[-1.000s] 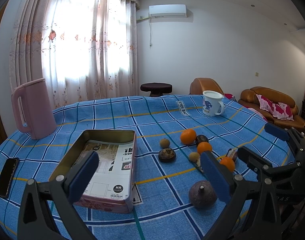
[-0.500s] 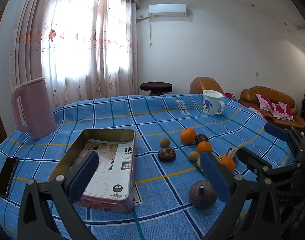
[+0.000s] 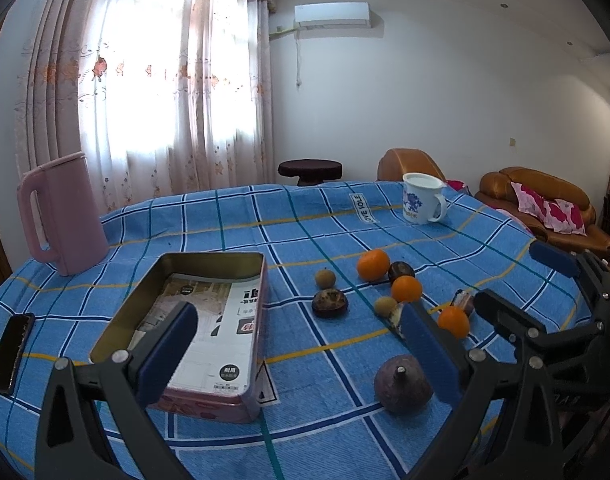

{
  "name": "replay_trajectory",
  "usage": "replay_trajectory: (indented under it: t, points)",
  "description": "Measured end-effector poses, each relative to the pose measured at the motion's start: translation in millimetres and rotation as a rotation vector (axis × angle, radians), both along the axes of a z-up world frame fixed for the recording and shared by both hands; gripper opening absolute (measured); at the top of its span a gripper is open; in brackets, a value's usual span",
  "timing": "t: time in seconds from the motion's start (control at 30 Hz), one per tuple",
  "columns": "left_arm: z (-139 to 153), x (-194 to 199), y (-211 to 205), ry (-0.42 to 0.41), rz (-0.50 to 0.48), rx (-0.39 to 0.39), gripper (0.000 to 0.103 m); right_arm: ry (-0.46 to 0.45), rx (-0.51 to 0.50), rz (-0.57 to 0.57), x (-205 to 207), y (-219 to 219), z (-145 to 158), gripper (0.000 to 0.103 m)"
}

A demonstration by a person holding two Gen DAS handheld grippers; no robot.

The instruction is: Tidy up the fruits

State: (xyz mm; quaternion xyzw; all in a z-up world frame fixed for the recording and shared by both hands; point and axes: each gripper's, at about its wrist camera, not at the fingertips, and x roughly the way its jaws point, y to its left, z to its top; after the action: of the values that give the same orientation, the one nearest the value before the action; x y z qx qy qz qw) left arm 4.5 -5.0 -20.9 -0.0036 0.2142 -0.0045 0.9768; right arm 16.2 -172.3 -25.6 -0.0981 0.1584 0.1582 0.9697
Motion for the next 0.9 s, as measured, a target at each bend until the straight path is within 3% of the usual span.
replay_trajectory:
  t: [0.37, 0.57, 0.9]
  points:
    - [-15.7, 11.1, -17.5, 0.041, -0.034, 0.012, 0.103, 0.012, -0.009, -0.058, 4.4, -32.7, -18.4, 0.102]
    - [-27.6, 15.5, -34.1, 0.076, -0.104, 0.008, 0.103, 0.048, -0.004, -0.106, 10.9, -53.8, -32.9, 0.102]
    - [-54.5, 32.2, -64.0, 0.157, -0.163, 0.089, 0.103, 0.093, 0.065, -0.096, 18.4, -71.8, -45.0, 0.102]
